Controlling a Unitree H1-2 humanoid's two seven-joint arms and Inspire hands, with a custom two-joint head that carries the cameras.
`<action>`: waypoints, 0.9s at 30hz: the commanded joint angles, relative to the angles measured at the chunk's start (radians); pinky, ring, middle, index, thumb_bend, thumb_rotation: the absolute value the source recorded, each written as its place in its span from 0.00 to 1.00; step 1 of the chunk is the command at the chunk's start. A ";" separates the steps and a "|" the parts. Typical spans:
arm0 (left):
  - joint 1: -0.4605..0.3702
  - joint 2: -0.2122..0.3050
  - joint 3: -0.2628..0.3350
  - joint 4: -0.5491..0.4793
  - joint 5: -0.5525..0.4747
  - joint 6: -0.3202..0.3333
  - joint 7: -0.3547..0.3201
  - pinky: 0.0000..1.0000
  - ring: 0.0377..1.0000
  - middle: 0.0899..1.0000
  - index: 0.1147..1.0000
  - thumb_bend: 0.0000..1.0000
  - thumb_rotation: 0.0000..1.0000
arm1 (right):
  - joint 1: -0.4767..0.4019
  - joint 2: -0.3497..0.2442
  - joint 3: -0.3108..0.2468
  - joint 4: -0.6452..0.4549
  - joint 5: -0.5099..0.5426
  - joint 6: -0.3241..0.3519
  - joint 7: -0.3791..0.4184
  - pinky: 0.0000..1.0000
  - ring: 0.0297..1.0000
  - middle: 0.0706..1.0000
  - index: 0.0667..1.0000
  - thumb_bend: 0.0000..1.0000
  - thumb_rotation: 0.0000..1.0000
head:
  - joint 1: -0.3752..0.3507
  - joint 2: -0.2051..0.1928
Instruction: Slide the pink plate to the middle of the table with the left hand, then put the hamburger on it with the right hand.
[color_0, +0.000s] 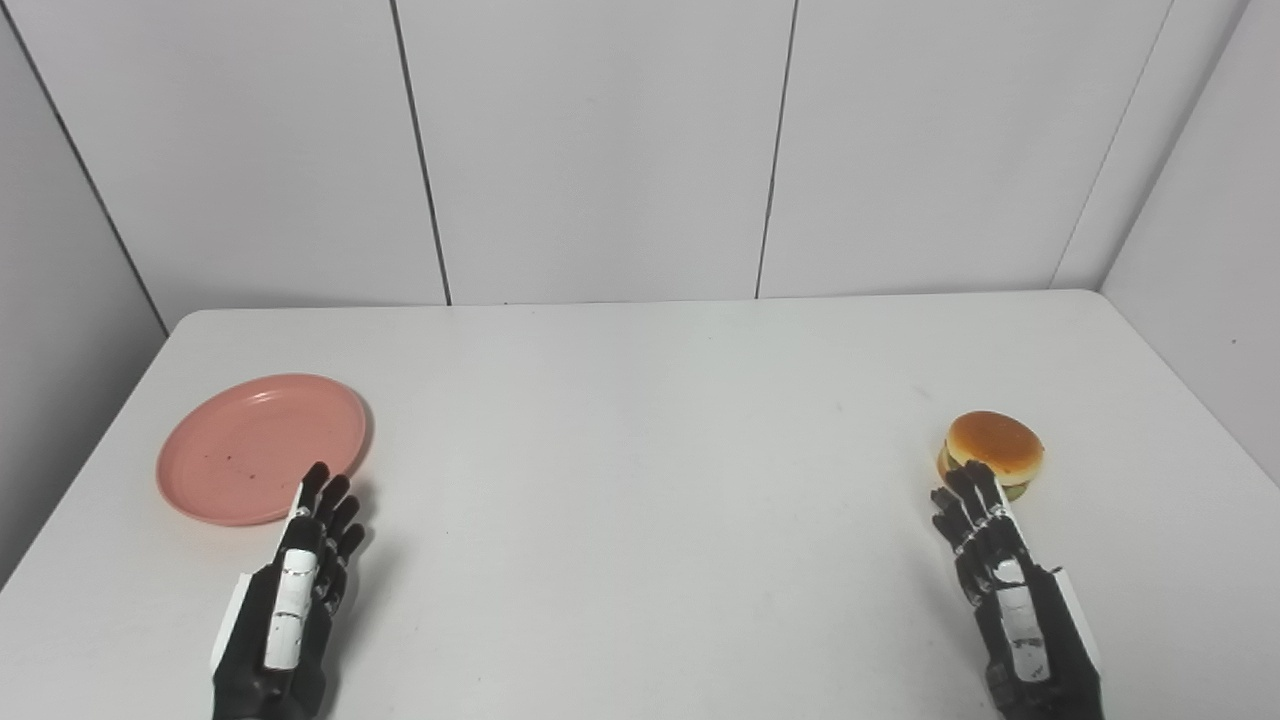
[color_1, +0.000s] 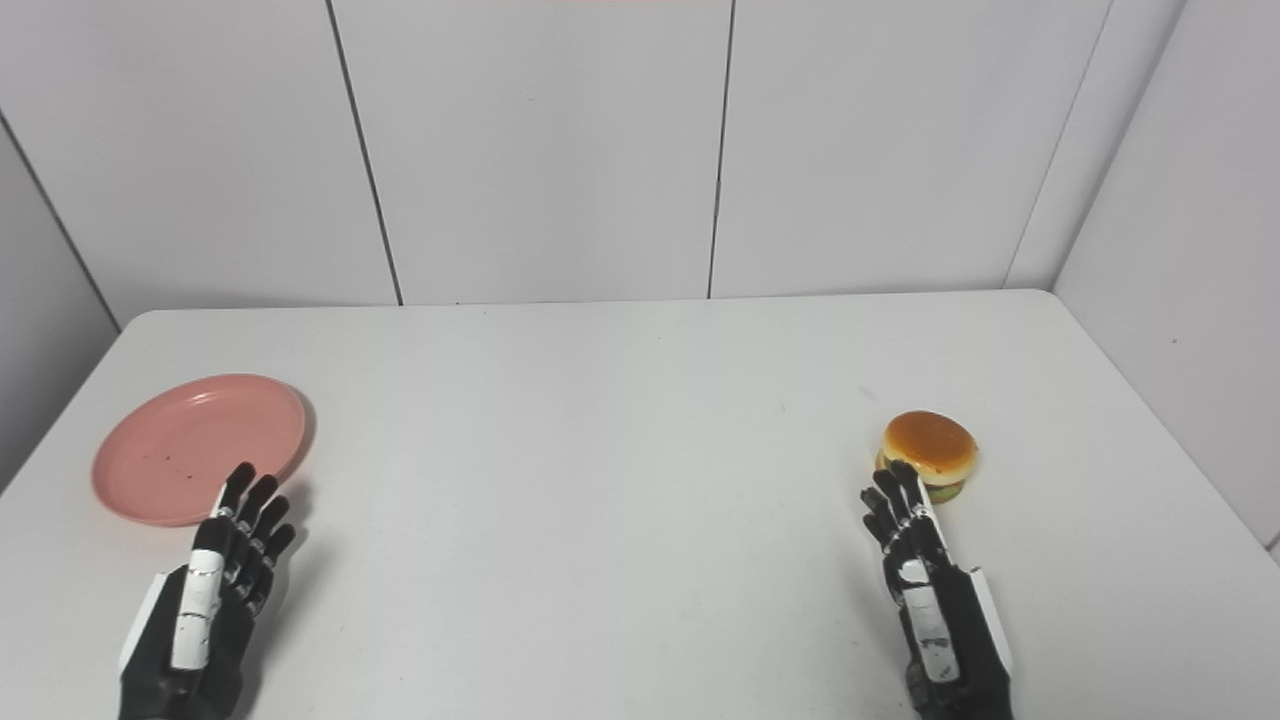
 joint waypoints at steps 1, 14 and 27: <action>0.080 0.000 -0.003 -0.041 -0.012 -0.015 -0.016 1.00 1.00 1.00 1.00 0.77 0.88 | 0.008 0.003 0.009 0.025 0.002 -0.002 0.013 0.97 0.95 0.96 0.98 0.94 0.91 | 0.001 0.007; 0.085 0.010 -0.010 -0.050 -0.025 0.002 -0.045 1.00 1.00 1.00 1.00 0.79 0.84 | -0.001 -0.005 0.032 0.047 -0.066 -0.014 -0.001 0.97 0.94 0.93 0.96 0.93 0.93 | -0.006 0.009; 0.068 -0.005 0.001 -0.014 0.022 -0.011 -0.028 1.00 1.00 1.00 1.00 0.79 0.88 | -0.058 0.015 0.025 0.085 -0.068 0.006 -0.016 0.98 0.96 0.96 0.99 0.96 0.93 | 0.037 0.003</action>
